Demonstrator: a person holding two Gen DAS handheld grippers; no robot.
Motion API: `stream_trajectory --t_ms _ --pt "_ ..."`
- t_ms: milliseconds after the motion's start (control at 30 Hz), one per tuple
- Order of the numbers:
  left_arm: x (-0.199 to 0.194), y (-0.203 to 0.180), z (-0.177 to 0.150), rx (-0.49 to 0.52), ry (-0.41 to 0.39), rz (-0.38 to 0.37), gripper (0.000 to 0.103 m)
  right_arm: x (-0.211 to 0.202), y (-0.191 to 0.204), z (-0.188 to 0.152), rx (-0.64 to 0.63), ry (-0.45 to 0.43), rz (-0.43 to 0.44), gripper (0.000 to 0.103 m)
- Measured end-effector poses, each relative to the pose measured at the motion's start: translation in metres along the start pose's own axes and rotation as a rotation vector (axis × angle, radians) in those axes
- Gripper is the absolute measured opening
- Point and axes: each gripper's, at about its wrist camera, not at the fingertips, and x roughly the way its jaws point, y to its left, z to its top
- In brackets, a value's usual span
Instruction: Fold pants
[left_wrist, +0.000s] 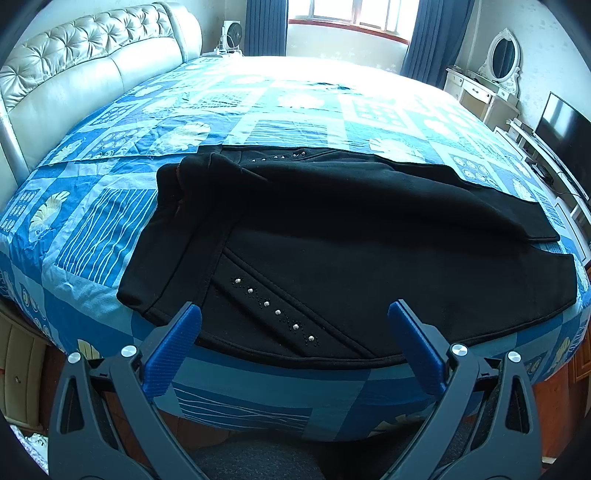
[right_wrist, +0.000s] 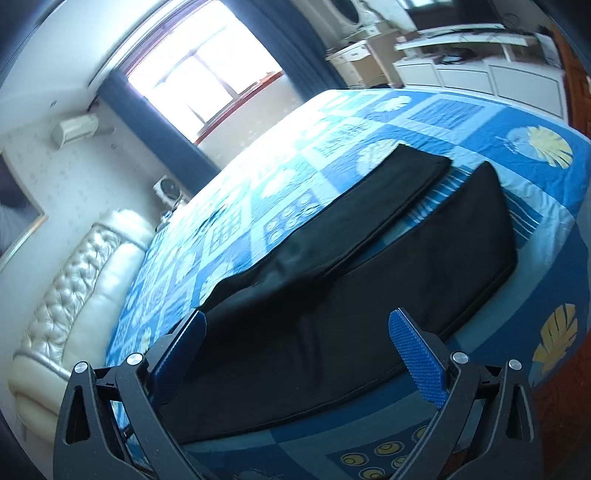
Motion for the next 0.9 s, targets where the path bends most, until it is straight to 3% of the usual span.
stream_trajectory --t_ms 100,233,500,533,600,633,667,767,900 --pt "0.002 0.001 0.001 -0.008 0.006 -0.002 0.101 0.005 -0.069 0.027 0.191 -0.015 -0.068 0.099" --pt "0.006 0.004 0.001 -0.014 0.018 -0.001 0.101 0.025 -0.123 0.04 0.375 0.001 -0.058 0.098" --pt "0.016 0.014 -0.001 -0.033 0.044 0.013 0.101 0.062 -0.145 0.033 0.587 0.052 0.073 0.095" --pt "0.017 0.015 -0.001 -0.035 0.048 0.014 0.101 0.064 -0.145 0.032 0.595 0.049 0.068 0.091" --pt "0.02 0.017 -0.002 -0.039 0.054 0.016 0.101 0.068 -0.146 0.033 0.612 0.045 0.049 0.06" --pt "0.021 0.018 -0.002 -0.041 0.059 0.017 0.101 0.07 -0.152 0.033 0.633 0.044 0.07 0.034" --pt "0.022 0.018 -0.003 -0.042 0.064 0.018 0.101 0.073 -0.155 0.033 0.655 0.041 0.096 0.021" --pt "0.024 0.019 -0.005 -0.043 0.072 0.018 0.101 0.068 -0.139 0.039 0.549 0.006 0.021 0.02" --pt "0.025 0.02 -0.005 -0.045 0.073 0.017 0.101 0.066 -0.075 0.049 0.181 -0.015 -0.128 0.02"
